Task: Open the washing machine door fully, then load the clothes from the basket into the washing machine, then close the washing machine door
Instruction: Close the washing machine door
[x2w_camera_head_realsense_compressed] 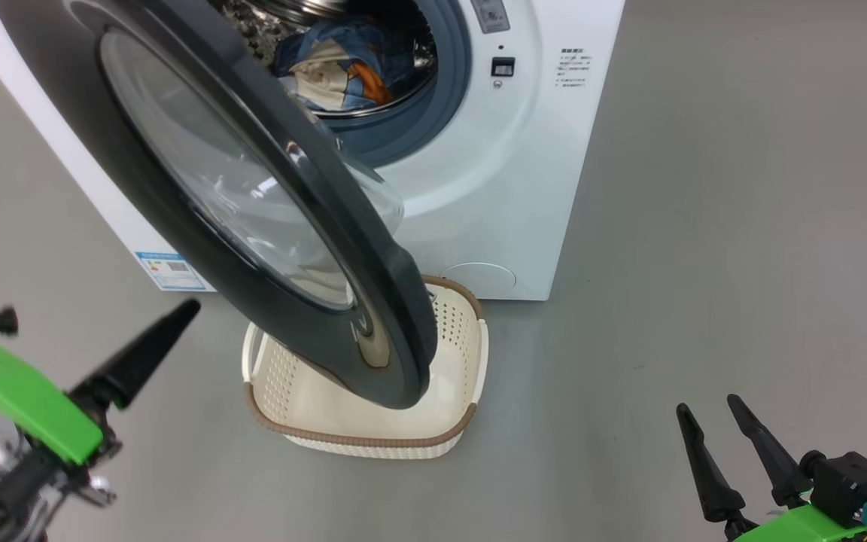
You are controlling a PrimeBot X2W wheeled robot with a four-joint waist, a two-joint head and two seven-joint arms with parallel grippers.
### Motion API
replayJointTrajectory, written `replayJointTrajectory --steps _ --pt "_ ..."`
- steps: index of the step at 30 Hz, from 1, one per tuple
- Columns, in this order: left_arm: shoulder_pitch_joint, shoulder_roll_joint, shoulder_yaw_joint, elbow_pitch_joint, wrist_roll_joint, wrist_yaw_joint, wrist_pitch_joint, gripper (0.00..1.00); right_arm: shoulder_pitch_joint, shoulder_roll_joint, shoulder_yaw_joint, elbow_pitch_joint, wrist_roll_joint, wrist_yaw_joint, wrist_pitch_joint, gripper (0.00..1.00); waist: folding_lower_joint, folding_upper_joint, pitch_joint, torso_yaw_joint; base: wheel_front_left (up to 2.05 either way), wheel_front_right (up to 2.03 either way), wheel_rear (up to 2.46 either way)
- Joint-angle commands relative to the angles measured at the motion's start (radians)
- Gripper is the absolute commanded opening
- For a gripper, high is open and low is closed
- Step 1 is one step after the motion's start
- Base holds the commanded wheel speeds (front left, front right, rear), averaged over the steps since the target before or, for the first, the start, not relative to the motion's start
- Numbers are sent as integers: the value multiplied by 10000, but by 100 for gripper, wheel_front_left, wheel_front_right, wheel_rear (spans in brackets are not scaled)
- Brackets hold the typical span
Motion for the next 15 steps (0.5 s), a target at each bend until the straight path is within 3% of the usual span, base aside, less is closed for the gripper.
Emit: replayJointTrajectory --steps 1,7,15 --pt "-49 462 362 -58 96 -29 -343 100 41 -185 169 -251 -13 27 -49 100 0 0 -27 -60 0 0 0" --pt "800 665 -434 455 634 -29 -1985 100 222 -226 97 -243 -4 27 -49 100 0 0 -155 -282 0 0 0" --pt "1242 1048 -1949 1382 1512 -29 -4948 100 351 -248 -32 -241 4 27 -49 100 0 0 -210 -622 0 0 0"
